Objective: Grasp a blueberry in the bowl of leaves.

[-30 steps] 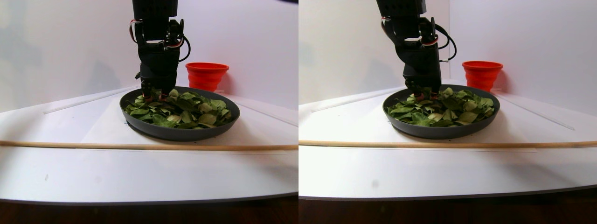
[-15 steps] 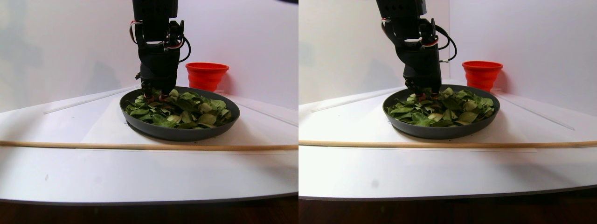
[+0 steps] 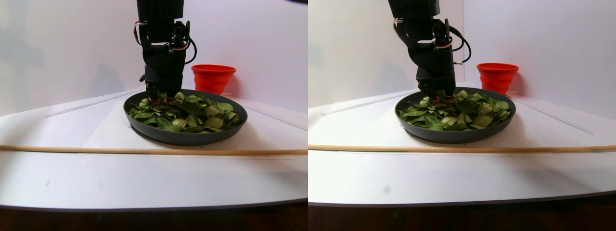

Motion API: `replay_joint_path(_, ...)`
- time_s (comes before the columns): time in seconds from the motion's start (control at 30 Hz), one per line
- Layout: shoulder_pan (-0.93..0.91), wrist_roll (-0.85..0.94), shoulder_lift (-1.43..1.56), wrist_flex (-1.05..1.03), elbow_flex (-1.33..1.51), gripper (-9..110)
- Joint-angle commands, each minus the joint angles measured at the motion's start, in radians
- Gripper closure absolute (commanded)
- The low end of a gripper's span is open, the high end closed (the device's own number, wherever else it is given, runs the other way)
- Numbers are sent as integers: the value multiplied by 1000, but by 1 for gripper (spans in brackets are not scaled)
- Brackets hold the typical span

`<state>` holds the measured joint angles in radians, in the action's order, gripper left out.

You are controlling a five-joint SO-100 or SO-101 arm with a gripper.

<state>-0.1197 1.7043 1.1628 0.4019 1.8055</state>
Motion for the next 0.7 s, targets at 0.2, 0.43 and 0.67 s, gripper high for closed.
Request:
replay_joint_path(0.2,-26,6,156,-3,28,92)
replay_joint_path(0.43,-29,9,198,-3,43,92)
replay_joint_path(0.67,-38,20,229,-3,55,92)
